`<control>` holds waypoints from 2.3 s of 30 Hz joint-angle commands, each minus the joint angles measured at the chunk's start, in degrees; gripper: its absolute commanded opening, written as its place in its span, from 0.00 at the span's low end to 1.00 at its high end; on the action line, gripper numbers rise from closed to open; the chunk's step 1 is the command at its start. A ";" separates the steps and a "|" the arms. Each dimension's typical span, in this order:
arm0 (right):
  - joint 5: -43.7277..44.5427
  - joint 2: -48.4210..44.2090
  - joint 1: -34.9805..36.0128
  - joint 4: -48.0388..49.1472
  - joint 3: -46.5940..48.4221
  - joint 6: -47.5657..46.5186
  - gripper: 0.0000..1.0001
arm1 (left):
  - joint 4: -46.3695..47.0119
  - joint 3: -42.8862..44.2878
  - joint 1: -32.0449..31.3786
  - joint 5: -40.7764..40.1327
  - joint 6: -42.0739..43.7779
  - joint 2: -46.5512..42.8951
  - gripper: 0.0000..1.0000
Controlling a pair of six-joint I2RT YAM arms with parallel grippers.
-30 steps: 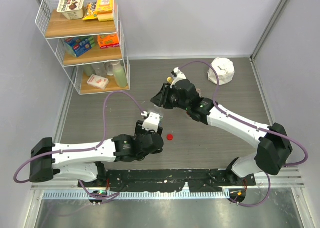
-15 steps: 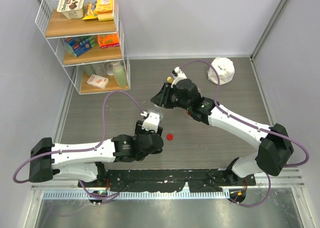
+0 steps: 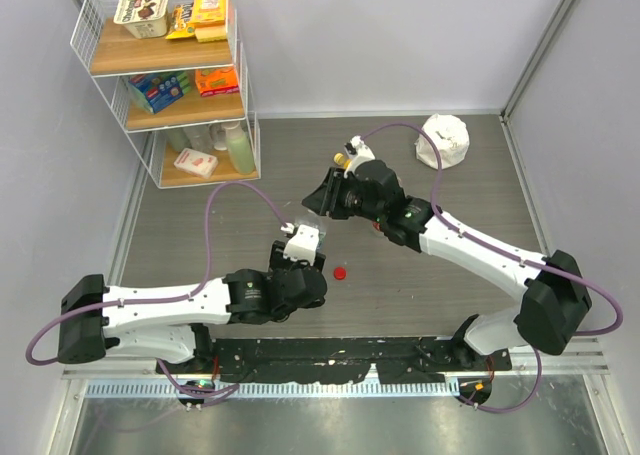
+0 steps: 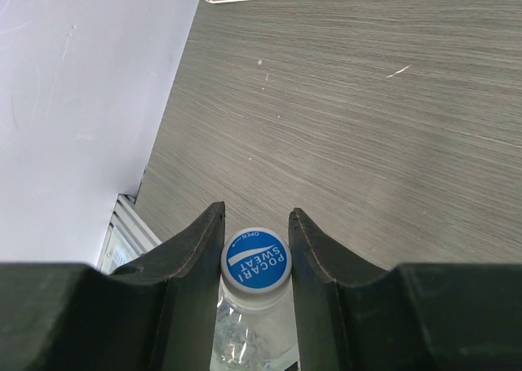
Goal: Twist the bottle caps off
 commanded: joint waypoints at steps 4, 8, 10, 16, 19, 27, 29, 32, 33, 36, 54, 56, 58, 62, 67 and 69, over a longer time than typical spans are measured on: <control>-0.67 -3.58 0.84 2.52 -0.36 -0.64 0.02 | 0.30 0.14 -0.04 -2.13 -1.66 -1.22 0.00; -1.28 -4.90 0.67 4.54 -1.33 -2.49 0.02 | 1.00 -0.38 -0.04 -0.99 -1.39 -2.44 0.00; -2.77 -5.69 0.76 5.42 -1.68 -4.42 0.02 | 1.96 -1.08 -0.12 0.06 -1.31 -3.85 0.00; -9.36 -7.71 0.67 9.11 -3.00 -9.86 0.02 | 5.57 -3.37 -0.04 7.26 0.62 -8.24 0.00; -15.41 -8.94 -0.64 12.26 -4.40 -10.40 0.02 | 7.76 -4.68 -0.04 11.74 1.86 -9.91 0.00; -28.26 -11.58 -3.63 23.33 -8.45 -7.51 0.02 | 18.74 -10.48 -0.04 25.01 6.07 -14.83 0.00; -32.47 -11.67 -5.04 29.29 -10.38 -4.09 0.02 | 21.47 -11.45 -0.04 28.70 7.30 -15.54 0.00; -37.13 -11.50 -7.06 37.74 -12.66 1.53 0.02 | 24.20 -12.69 -0.12 32.84 8.10 -16.16 0.00; -37.41 -11.58 -7.33 38.37 -12.84 1.99 0.02 | 24.90 -13.04 -0.04 33.37 8.36 -16.25 0.00; -38.02 -11.41 -7.50 38.29 -12.76 1.81 0.02 | 26.05 -14.00 -0.04 33.38 8.28 -16.77 0.00; -41.37 -12.11 -7.50 42.35 -13.72 1.29 0.07 | 26.84 -18.84 -0.04 30.74 6.61 -25.30 0.00; -39.27 -12.46 -7.50 39.01 -12.94 -0.37 0.24 | 26.14 -18.67 -0.12 30.30 6.43 -25.04 0.00; -36.90 -12.81 -7.42 34.45 -11.80 -1.95 0.50 | 25.70 -18.58 -0.04 29.60 6.17 -24.60 0.00; -33.12 -12.99 -7.50 29.60 -9.69 -3.55 0.90 | 24.82 -17.96 -0.04 28.63 5.99 -23.11 0.00; -27.76 -13.78 -7.50 24.85 -8.98 -4.60 0.95 | 22.45 -16.65 -0.04 26.53 5.55 -21.17 0.00; -25.21 -14.04 -7.33 22.04 -8.36 -5.30 0.95 | 20.96 -15.94 -0.04 24.77 5.02 -19.86 0.00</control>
